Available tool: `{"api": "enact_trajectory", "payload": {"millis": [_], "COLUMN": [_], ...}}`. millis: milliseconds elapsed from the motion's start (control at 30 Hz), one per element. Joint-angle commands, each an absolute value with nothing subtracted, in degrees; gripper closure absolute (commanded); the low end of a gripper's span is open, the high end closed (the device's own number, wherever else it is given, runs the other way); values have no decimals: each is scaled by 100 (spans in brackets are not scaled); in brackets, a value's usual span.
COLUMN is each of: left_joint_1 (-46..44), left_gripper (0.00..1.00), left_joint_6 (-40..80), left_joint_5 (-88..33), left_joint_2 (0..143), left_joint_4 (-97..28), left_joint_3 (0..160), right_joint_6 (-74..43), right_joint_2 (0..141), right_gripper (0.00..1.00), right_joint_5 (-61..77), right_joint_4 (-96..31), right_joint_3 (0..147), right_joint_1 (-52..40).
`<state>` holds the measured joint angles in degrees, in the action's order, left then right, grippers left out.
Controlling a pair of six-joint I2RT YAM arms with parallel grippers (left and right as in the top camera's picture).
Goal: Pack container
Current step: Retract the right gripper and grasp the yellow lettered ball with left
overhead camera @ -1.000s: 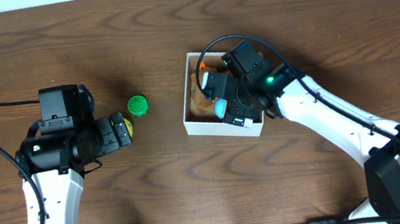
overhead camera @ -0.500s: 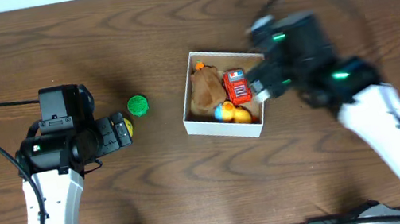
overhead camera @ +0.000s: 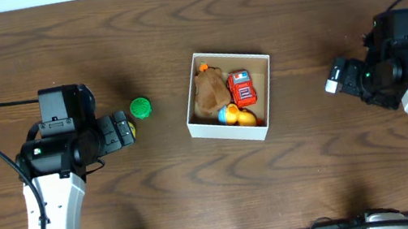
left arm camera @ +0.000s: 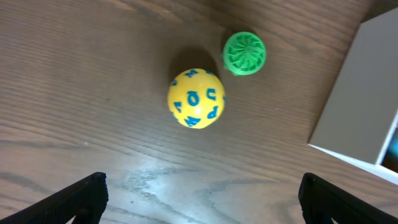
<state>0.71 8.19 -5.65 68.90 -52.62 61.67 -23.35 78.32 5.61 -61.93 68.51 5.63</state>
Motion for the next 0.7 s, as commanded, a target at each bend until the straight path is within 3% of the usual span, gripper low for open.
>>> {"api": "enact_trajectory", "payload": {"millis": [0, 200, 667], "left_joint_1": [95, 95, 95], "left_gripper": [2, 2, 2], "left_joint_6": [910, 694, 454], "left_joint_5": [-753, -574, -401], "left_joint_2": [6912, 7137, 9509], "left_joint_4": [-5262, -5068, -4525], "left_joint_3": [6281, 6283, 6283], "right_joint_6": [-3098, -3343, -3341], "right_joint_2": [7865, 7867, 7865], "right_gripper": [1, 1, 1], "right_joint_5": [674, 779, 775], "right_joint_4": [-6193, -5994, -5957], "right_joint_3": [6624, 6233, 6058], "right_joint_1": [746, 947, 941]}}
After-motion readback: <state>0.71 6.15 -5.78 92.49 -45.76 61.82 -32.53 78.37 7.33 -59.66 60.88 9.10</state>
